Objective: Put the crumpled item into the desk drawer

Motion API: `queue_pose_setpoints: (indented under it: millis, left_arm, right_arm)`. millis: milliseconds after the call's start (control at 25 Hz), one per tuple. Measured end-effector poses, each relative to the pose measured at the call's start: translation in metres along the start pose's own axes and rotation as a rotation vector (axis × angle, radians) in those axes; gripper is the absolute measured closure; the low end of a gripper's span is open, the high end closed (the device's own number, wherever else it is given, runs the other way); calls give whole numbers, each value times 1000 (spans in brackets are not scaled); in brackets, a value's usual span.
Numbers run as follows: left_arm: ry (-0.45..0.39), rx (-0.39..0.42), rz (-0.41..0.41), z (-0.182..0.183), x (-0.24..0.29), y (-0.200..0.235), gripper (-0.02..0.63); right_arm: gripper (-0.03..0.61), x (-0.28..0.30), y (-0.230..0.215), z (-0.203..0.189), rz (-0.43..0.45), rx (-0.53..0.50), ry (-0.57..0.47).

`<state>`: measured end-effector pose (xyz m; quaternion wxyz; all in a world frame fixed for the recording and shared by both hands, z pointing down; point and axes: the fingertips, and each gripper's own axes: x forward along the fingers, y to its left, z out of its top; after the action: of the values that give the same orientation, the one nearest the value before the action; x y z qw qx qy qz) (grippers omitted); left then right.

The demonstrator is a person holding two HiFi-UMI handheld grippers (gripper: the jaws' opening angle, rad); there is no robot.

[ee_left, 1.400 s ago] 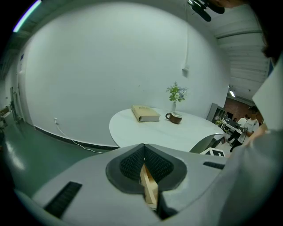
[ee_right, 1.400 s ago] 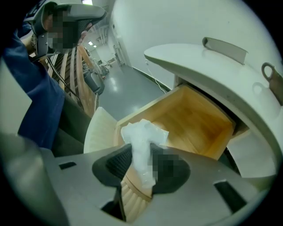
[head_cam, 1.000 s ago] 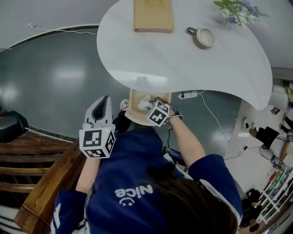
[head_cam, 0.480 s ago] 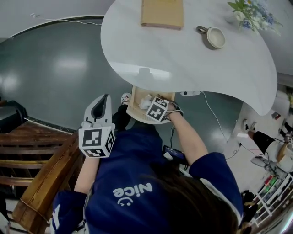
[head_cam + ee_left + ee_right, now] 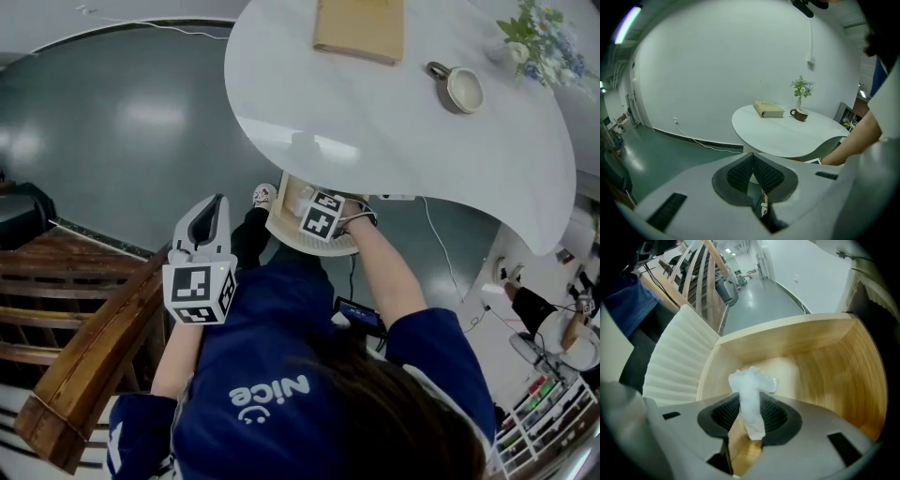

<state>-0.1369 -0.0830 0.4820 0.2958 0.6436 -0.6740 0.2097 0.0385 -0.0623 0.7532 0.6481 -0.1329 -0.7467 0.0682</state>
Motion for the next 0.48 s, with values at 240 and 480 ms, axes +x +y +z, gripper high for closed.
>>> queue_pose_setpoints:
  millis: [240,480]
  left_arm:
    - [19,-12,26,-6,0,1,609]
    - [32,-12,36,-16,-4,-2,609]
  right_arm:
    - [430,17,0,-12,-8,-40,41]
    - [422,26,1,-19,6,-24,51]
